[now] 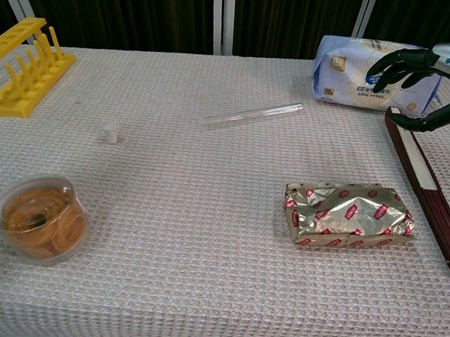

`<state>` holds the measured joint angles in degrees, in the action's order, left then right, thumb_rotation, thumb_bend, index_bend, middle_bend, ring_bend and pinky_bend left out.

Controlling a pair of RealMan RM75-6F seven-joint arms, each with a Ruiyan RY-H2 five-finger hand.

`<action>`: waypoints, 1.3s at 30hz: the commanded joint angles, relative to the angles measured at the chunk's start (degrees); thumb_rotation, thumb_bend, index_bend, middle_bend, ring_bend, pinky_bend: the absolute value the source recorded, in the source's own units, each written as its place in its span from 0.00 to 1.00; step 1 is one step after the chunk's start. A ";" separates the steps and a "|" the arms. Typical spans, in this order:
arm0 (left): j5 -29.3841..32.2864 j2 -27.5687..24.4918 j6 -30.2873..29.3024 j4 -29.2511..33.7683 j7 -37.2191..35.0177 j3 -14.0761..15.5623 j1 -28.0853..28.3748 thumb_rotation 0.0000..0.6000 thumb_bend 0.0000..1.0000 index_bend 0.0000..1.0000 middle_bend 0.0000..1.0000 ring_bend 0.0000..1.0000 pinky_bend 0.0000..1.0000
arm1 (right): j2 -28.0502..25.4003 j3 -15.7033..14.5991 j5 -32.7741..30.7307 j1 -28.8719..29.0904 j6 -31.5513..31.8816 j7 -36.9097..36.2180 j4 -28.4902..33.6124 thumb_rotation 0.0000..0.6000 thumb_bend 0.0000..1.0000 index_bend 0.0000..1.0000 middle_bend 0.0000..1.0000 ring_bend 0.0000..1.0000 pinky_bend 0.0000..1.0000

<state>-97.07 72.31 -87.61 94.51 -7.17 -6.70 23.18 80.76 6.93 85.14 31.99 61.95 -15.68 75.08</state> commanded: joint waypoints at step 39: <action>39.99 10.86 40.48 -11.35 27.49 -3.85 20.34 1.00 0.27 0.34 0.14 0.11 0.13 | -11.41 0.83 -4.01 -7.17 7.00 3.84 6.16 1.00 0.33 0.24 0.30 0.19 0.25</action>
<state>-59.62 81.63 -48.71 84.09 18.50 -10.80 41.94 69.35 7.76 81.12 24.81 68.95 -11.84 81.24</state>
